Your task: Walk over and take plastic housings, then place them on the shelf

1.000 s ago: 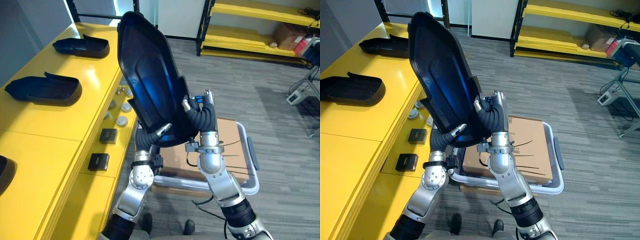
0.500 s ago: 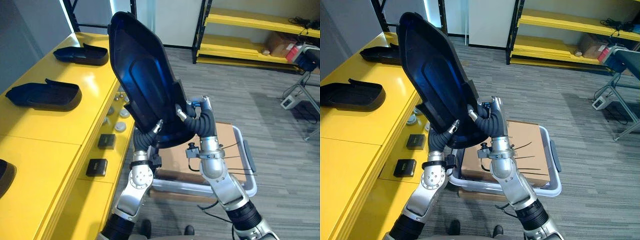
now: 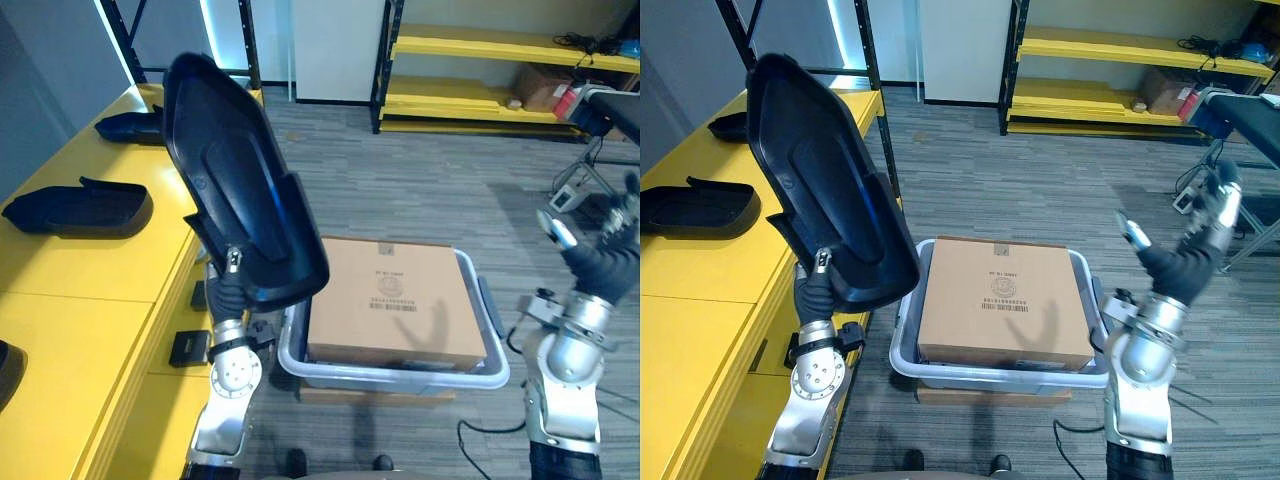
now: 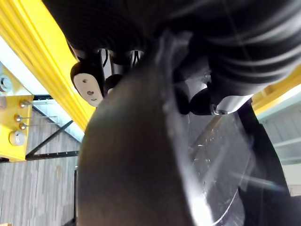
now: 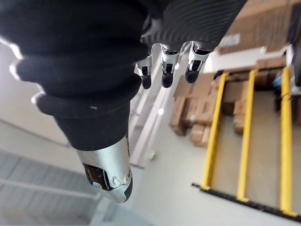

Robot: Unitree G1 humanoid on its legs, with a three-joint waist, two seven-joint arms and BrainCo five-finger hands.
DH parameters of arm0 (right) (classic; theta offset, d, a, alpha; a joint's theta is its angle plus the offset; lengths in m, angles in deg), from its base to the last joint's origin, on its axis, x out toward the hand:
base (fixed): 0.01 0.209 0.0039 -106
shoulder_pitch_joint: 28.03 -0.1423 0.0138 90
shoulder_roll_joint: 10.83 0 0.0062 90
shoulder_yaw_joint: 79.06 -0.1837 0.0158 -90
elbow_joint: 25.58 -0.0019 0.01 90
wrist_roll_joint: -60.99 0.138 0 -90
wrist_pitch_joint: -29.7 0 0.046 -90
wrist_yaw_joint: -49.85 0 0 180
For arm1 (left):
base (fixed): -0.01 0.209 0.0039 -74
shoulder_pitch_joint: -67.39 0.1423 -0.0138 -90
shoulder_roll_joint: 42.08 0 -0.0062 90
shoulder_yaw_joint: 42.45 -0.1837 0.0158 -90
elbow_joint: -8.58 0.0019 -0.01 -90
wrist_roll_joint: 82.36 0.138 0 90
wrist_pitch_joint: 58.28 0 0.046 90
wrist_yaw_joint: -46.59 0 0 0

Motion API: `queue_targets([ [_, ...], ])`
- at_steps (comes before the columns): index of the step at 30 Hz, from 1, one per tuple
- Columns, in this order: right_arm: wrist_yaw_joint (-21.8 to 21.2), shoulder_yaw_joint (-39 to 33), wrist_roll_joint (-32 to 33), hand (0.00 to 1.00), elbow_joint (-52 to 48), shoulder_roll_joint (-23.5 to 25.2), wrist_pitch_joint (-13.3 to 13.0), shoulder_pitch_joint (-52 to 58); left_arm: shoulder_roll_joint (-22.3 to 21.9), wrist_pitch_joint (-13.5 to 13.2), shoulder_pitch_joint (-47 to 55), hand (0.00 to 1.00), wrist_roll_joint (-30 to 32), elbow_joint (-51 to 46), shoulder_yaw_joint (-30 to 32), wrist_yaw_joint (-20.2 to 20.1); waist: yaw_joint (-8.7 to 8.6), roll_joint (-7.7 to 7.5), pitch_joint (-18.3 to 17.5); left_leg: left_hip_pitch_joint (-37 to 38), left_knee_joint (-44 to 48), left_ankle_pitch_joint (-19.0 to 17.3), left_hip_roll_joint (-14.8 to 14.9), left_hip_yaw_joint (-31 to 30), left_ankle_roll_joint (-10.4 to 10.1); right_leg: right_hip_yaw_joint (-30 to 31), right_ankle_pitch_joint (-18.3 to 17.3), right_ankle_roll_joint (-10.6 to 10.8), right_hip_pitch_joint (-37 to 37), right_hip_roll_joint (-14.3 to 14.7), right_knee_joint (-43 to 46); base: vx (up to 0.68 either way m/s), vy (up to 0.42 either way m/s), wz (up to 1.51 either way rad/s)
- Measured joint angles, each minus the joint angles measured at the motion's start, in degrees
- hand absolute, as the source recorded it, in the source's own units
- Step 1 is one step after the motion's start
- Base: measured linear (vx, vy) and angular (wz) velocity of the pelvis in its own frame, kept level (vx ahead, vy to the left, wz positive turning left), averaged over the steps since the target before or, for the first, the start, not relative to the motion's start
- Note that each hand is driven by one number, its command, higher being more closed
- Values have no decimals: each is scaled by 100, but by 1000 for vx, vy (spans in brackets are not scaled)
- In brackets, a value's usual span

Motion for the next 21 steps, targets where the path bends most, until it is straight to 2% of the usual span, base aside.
queue_targets([
  [6, -916, 69, 728, 0, 3091, 100, 365, 320, 6, -352, 403, 100, -14, -359, 57, -238, 13, 101, -43, -37, 1, -29, -9, -106, -25, -107, -1, 8, 74, -9, -32, 5, -7, 9],
  [7, -1129, 157, 812, 0, 3859, 156, 434, 344, 7, -396, 446, 100, -23, -410, 38, -306, 29, 104, -45, -38, 2, -29, -3, -164, -25, -128, 7, 18, 93, 0, -44, 5, -20, 13],
  [10, -1435, 284, 952, 0, 4899, 403, 554, 400, 7, -455, 572, 100, -98, -458, -13, -445, 37, 111, -39, -15, 3, -30, 3, -261, -26, -169, 1, 31, 175, 14, -50, 3, -22, 17],
  [13, -1608, 382, 1098, 0, 5529, 652, 694, 440, -1, -456, 648, 100, -187, -458, -132, -518, 75, 108, -32, -55, 2, -50, -1, -383, -10, -282, -34, 35, 233, 14, -44, -30, -24, 16],
  [17, -1673, 650, 1090, 0, 5619, 924, 859, 528, -135, -457, 790, 100, -236, -467, -270, -632, 182, 74, -1, -14, 2, -53, -33, -650, -5, -572, -244, 83, 315, -42, 195, 0, -20, 39],
  [20, -1694, 916, 1080, 0, 5572, 1008, 870, 496, -262, -457, 1008, 100, -298, -582, -273, -724, 263, 52, 21, -16, 34, -39, -97, -1009, -18, -1055, -500, 119, 412, -166, 534, 33, -20, 88],
  [21, -1681, 1019, 1022, 0, 5565, 1044, 865, 466, -285, -458, 1079, 100, -342, -668, -286, -742, 370, 23, 90, -48, 117, -11, -153, -1213, -48, -1304, -628, 139, 482, -228, 699, 61, -32, 95],
])
